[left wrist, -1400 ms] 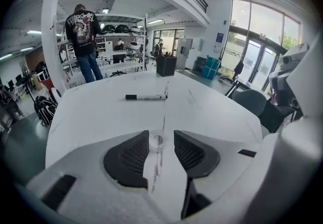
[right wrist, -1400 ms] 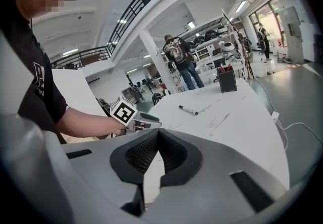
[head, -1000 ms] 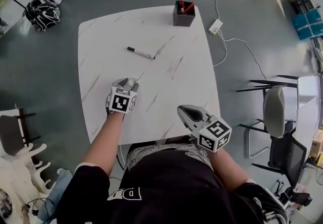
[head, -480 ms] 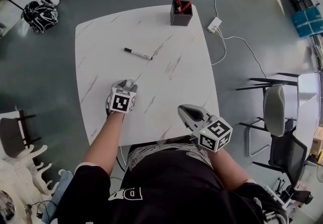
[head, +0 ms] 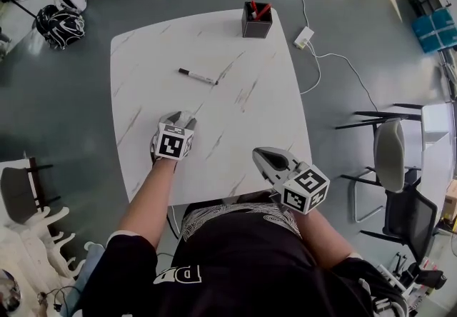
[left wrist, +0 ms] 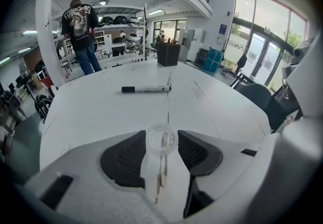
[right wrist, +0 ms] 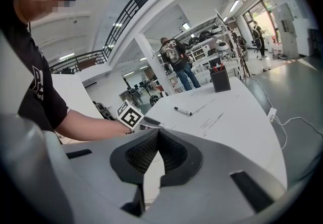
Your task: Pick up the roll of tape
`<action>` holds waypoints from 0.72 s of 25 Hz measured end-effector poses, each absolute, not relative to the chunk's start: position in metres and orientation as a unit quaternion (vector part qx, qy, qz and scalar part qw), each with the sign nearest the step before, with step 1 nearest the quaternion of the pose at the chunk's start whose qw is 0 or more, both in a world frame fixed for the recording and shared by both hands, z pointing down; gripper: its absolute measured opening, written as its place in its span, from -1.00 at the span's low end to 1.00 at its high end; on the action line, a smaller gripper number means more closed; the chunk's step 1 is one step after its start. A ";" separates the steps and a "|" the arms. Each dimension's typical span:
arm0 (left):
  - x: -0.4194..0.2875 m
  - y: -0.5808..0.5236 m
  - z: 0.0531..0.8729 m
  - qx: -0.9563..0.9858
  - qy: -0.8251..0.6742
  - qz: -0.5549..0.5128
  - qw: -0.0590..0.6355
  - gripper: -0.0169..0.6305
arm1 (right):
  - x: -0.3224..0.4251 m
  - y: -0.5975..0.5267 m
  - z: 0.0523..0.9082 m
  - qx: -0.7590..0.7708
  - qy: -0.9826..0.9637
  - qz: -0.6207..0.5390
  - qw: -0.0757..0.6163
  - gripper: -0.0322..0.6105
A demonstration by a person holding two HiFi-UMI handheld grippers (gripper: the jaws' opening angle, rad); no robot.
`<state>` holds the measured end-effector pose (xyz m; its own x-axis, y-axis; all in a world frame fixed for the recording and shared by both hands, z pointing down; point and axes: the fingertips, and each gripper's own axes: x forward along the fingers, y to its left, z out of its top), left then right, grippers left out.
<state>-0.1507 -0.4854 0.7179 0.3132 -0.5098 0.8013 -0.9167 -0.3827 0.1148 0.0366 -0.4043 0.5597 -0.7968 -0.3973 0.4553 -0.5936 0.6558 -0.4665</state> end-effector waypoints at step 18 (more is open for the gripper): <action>-0.158 -0.433 0.599 0.810 -0.465 0.265 0.237 -0.31 | -0.008 -0.363 0.523 0.272 -0.915 0.268 0.133 -0.89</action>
